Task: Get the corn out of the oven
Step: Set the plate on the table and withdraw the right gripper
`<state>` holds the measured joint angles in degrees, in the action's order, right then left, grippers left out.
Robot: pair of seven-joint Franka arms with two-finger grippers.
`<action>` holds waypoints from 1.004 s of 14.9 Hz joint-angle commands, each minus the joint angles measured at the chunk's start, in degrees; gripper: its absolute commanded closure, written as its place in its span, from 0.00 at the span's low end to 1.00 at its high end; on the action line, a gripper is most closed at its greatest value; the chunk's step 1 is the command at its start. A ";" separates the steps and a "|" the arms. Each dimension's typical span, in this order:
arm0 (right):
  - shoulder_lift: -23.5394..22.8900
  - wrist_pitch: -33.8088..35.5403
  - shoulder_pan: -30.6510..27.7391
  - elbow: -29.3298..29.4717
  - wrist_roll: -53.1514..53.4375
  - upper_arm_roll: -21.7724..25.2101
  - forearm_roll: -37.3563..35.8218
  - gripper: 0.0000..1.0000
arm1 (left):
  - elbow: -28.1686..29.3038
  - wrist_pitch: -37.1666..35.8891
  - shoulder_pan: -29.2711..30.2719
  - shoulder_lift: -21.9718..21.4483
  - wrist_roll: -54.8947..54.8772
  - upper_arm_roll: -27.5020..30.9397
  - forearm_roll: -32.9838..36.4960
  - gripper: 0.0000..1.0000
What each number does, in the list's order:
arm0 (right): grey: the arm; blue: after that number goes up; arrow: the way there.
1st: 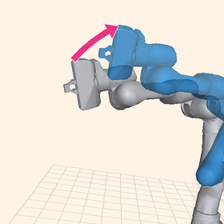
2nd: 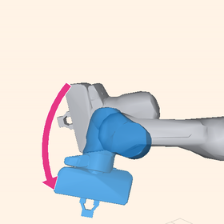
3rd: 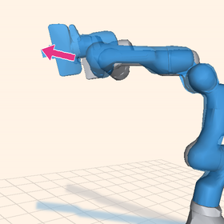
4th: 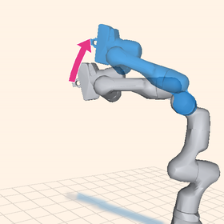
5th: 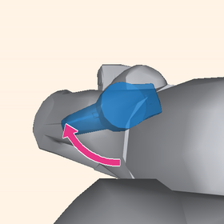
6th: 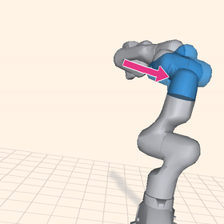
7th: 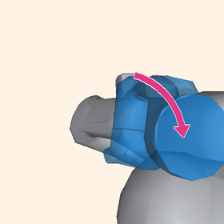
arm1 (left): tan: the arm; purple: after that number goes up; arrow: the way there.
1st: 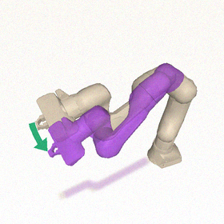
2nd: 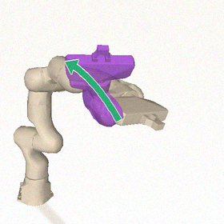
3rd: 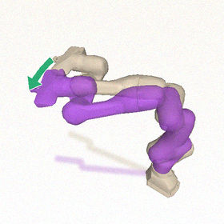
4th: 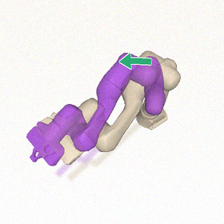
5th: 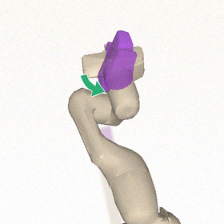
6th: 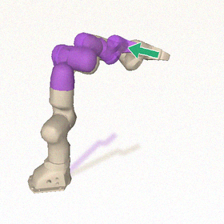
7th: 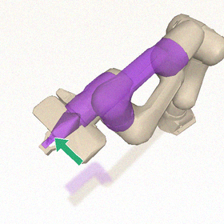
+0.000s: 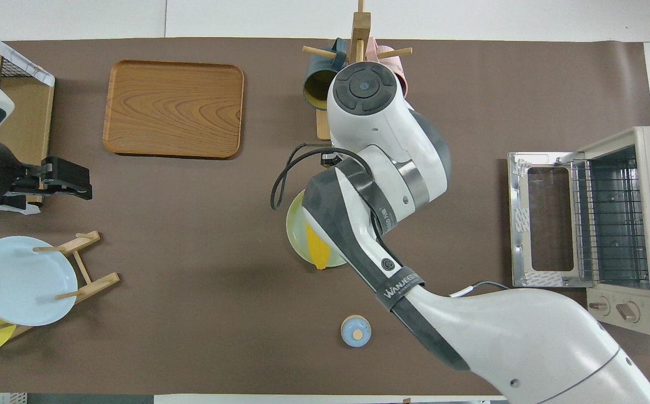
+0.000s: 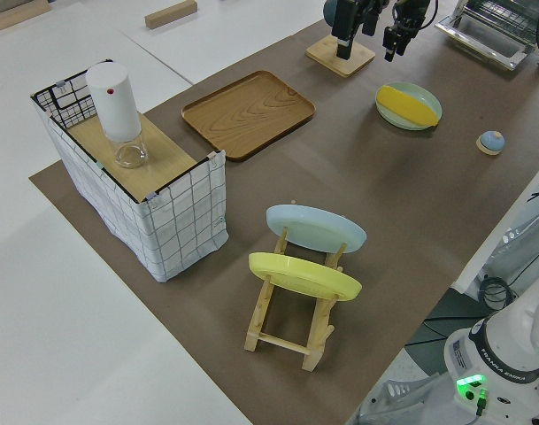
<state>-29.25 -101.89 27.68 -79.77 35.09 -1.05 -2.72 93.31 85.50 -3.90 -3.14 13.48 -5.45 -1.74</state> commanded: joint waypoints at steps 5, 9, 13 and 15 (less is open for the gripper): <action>13.86 -2.96 -14.91 -28.22 -8.35 -0.62 -7.56 1.00 | 1.87 0.89 -1.97 -1.43 0.32 -0.62 0.78 0.00; 16.32 -11.45 -21.16 -38.05 -11.62 -0.62 -10.46 1.00 | 4.69 6.60 -8.12 0.23 4.44 -0.71 -3.51 0.00; 16.95 -15.62 -23.63 -41.78 -13.38 -0.62 -10.73 1.00 | 4.61 14.15 -17.08 8.13 10.84 -0.70 -6.60 0.00; 16.95 -16.41 -24.43 -41.96 -15.22 -0.62 -10.82 1.00 | 4.52 20.81 -22.44 13.14 16.90 -0.70 -7.05 0.00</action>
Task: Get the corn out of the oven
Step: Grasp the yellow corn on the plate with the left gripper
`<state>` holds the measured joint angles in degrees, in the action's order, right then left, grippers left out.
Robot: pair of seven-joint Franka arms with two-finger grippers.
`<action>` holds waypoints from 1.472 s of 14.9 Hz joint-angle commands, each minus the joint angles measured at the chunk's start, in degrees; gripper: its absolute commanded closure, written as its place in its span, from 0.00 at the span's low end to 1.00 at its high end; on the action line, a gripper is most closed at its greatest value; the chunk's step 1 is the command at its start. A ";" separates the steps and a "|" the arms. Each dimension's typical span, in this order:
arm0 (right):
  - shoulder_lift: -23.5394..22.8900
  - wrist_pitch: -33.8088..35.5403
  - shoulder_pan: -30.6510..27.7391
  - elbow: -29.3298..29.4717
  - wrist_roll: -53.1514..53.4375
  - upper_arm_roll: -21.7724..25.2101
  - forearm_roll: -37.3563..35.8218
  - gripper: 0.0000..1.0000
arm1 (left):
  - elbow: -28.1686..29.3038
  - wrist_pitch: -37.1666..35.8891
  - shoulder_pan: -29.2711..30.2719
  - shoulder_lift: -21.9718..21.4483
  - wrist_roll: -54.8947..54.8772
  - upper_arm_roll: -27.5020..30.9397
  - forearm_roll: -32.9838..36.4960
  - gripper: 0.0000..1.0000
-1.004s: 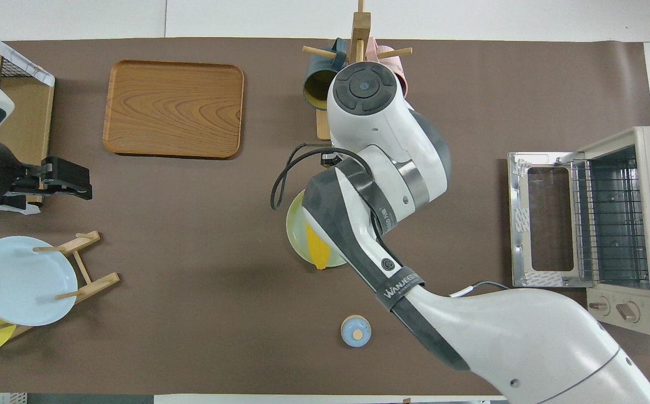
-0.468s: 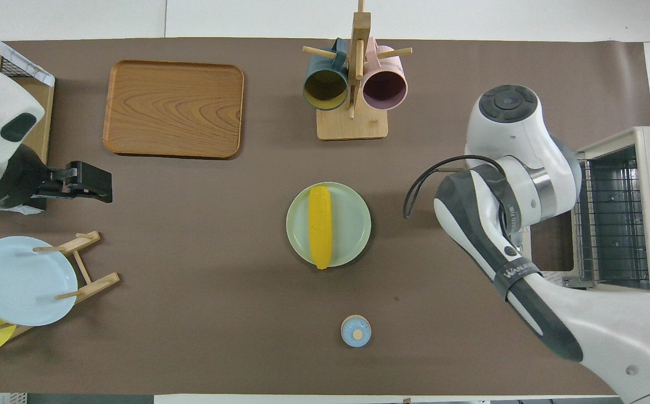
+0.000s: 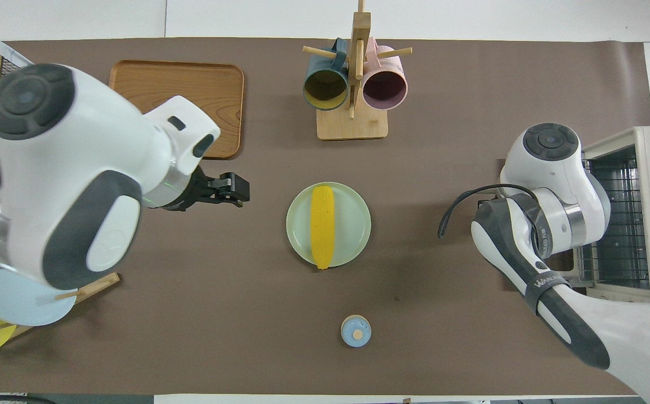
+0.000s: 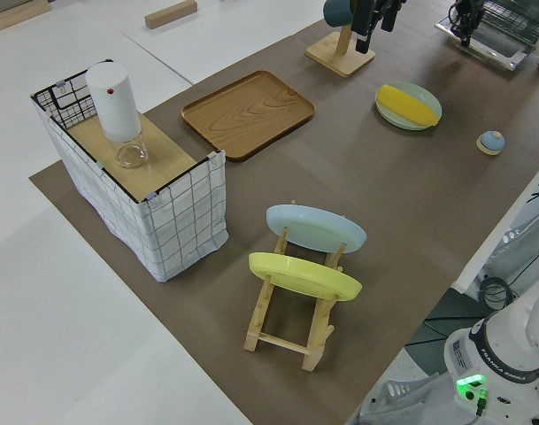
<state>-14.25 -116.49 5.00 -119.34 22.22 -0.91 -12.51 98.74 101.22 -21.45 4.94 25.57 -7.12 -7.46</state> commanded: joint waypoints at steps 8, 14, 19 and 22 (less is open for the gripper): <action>3.96 12.84 -3.76 6.74 -11.99 -0.76 -12.28 1.00 | -1.01 19.27 -13.10 17.90 7.22 1.06 2.00 0.00; 12.30 16.55 -10.36 7.19 -18.61 -0.67 -7.80 1.00 | 0.48 23.76 -14.68 20.72 7.30 1.15 2.10 0.00; 15.39 19.35 -10.80 8.94 -21.69 -0.76 -6.57 1.00 | 4.53 27.80 -14.85 20.28 6.86 1.23 2.19 0.00; 14.60 26.29 -10.89 19.11 -21.52 -0.58 4.14 1.00 | 4.97 27.27 -14.85 20.11 6.86 1.15 2.19 0.00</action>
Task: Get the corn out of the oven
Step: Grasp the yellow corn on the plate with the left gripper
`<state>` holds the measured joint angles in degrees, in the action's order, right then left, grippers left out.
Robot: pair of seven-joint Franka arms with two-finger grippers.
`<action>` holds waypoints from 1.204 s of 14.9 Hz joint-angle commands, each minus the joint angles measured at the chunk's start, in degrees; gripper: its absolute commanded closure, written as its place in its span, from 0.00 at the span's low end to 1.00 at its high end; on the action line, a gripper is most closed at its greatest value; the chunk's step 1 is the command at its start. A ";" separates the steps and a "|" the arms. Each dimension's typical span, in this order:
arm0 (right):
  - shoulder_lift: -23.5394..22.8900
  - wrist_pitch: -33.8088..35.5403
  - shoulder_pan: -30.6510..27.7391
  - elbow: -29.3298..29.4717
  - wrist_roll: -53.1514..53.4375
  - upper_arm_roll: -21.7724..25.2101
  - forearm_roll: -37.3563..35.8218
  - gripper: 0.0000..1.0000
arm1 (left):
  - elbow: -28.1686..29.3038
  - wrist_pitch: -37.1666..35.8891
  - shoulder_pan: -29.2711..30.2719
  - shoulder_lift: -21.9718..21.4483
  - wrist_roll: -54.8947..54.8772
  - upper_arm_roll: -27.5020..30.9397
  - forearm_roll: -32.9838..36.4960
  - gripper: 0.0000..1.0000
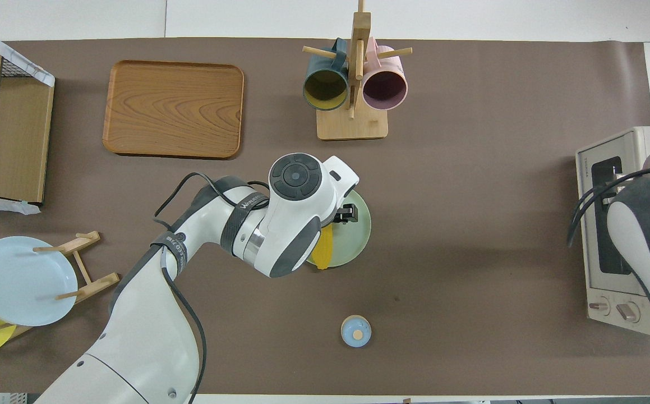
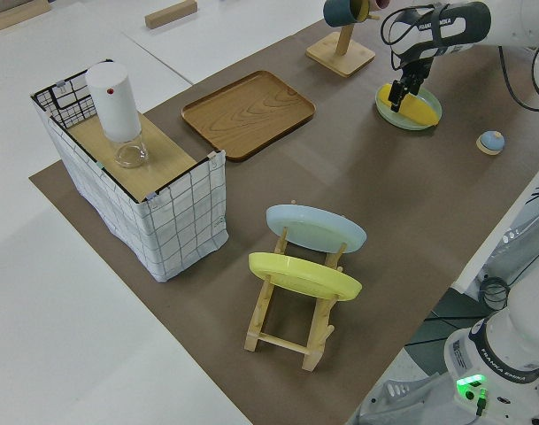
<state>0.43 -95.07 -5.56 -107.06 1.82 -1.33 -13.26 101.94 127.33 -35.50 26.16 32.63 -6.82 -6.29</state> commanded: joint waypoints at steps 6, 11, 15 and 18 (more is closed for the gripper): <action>-0.17 7.97 0.29 10.73 -1.73 -0.34 12.12 0.00 | 1.51 0.11 -0.45 -1.20 -0.20 0.93 1.02 0.70; 0.63 7.54 0.55 10.82 0.89 -0.52 12.12 0.00 | -2.78 -5.50 0.25 -1.11 -0.28 1.37 1.36 1.00; 0.45 6.92 0.73 11.00 0.90 -0.87 12.12 0.00 | -12.53 -15.68 7.00 -0.76 -1.94 1.38 3.90 1.00; 0.63 7.35 2.39 11.08 0.55 0.53 12.12 0.00 | -21.14 -22.19 13.33 2.13 -7.73 1.37 4.27 1.00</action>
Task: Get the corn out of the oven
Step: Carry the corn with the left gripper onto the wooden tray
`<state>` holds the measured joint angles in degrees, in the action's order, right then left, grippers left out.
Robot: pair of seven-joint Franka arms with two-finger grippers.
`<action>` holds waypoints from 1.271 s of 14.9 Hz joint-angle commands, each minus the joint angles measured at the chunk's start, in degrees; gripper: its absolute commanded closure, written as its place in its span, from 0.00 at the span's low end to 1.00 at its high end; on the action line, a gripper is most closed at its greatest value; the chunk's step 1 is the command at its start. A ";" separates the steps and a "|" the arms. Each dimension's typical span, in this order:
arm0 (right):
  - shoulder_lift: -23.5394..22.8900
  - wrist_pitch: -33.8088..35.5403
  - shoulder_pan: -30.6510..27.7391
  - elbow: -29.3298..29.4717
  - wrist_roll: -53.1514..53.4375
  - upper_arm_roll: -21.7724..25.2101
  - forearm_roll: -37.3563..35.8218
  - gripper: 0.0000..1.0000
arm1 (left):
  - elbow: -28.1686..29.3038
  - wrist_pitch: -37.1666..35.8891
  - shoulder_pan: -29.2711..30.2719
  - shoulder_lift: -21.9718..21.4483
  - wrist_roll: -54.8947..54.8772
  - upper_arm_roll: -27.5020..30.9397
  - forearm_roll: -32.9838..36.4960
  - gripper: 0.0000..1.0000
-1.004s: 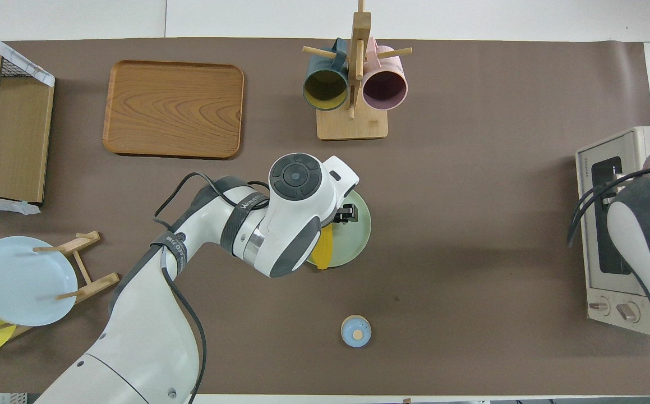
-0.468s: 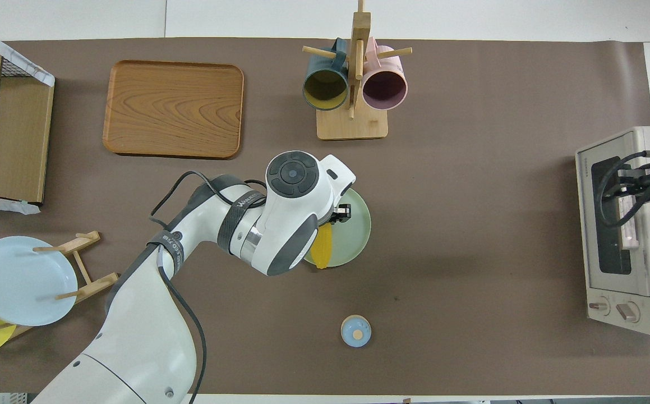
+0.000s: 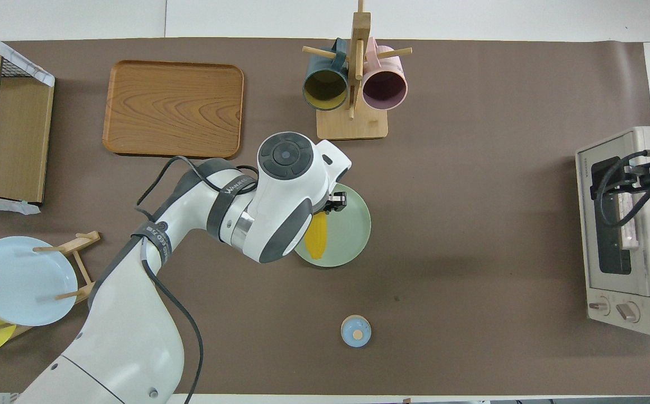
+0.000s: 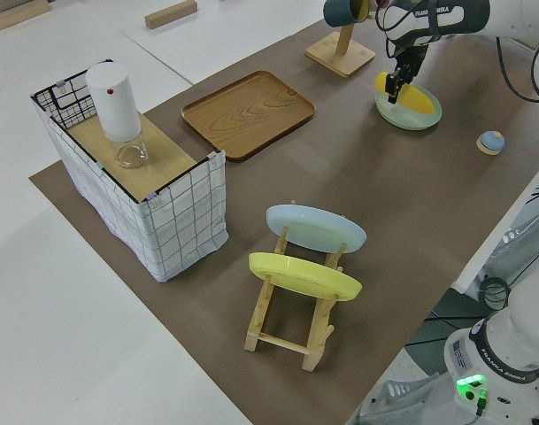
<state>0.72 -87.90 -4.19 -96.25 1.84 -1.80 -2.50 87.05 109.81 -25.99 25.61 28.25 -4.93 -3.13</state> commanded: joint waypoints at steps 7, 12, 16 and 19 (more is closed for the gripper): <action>0.42 -0.42 7.36 0.19 -0.69 8.75 1.80 0.00 | -19.35 -4.87 15.07 10.75 -16.55 -0.43 2.17 1.00; -0.02 -0.78 6.56 0.81 -1.05 8.57 0.92 0.00 | -23.68 0.48 17.36 16.92 -17.97 -0.43 4.28 1.00; -0.46 -1.39 4.89 1.42 -1.32 8.48 1.36 0.00 | -23.94 4.70 18.07 19.11 -18.23 -0.17 4.36 1.00; -0.46 -1.22 4.72 1.42 -1.40 8.48 1.18 0.00 | -24.12 6.02 18.51 20.00 -20.25 0.01 4.36 1.00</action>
<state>0.76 -88.93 1.22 -95.74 1.69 6.84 -2.49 65.42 114.82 -7.98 43.88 9.40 -4.71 -0.17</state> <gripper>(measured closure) 0.000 0.467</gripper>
